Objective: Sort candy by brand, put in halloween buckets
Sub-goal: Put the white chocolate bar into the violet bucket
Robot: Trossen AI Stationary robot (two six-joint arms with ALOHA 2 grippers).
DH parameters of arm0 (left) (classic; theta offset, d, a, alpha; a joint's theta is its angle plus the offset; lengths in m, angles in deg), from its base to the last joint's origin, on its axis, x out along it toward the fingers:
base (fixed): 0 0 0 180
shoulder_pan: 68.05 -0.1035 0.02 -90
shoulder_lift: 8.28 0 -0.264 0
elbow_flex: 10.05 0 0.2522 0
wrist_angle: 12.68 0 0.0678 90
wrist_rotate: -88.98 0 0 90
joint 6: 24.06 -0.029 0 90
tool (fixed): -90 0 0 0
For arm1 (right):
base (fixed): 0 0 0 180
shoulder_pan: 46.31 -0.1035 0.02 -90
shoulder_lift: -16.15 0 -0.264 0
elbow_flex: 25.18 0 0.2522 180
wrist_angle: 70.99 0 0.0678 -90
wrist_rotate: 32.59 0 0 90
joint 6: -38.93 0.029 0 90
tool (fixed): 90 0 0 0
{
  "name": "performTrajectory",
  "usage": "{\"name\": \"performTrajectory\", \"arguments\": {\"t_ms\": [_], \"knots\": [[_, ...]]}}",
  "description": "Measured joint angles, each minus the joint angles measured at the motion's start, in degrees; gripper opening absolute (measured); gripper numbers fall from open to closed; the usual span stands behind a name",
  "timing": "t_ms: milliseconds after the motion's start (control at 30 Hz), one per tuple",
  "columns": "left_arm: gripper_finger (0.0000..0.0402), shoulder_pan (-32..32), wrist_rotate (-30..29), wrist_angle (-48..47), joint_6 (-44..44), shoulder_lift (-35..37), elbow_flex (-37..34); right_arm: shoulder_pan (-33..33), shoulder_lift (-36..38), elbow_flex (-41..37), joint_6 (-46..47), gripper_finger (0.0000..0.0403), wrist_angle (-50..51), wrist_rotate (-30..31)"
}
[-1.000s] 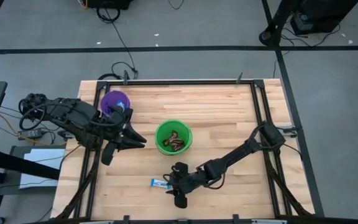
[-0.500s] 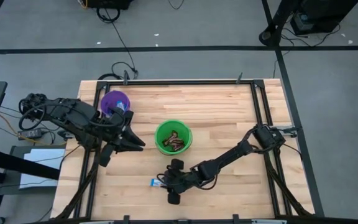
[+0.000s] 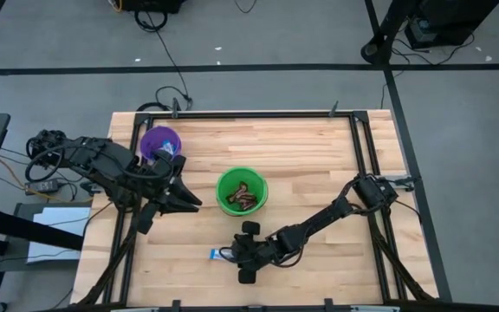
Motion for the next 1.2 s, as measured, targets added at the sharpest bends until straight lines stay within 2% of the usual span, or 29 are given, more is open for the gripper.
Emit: {"name": "performTrajectory", "arguments": {"t_ms": [233, 367, 600, 700, 900, 1200], "knots": [[0.0080, 0.0, 0.0, 0.0, 0.0, 0.0, 0.0, 0.0, 0.0, -0.4, 0.1, 0.0176, -1.3, -0.5], [0.0080, 0.0, 0.0, 0.2, 0.0, 0.0, 0.0, 0.0, 0.0, -1.8, 2.0, 0.0176, -2.9, -3.5], [0.0080, 0.0, 0.0, 0.6, 0.0, 0.0, 0.0, 0.2, -1.1, -1.8, 3.0, 0.0176, -4.7, -2.0], [0.0080, 0.0, -0.1, 0.7, 0.0, 0.0, 0.0, 0.6, -3.4, -1.8, 3.8, 0.0176, -7.2, -6.0], [0.0080, 0.3, -0.1, 1.0, 0.0, 0.0, 0.0, 0.4, -3.7, 0.7, 2.6, 0.0176, -8.0, -1.2], [0.0080, 0.3, -0.1, 1.0, 0.1, -0.1, 0.0, 1.4, -3.7, 0.6, 3.0, 0.0176, -6.9, -3.4]]}}
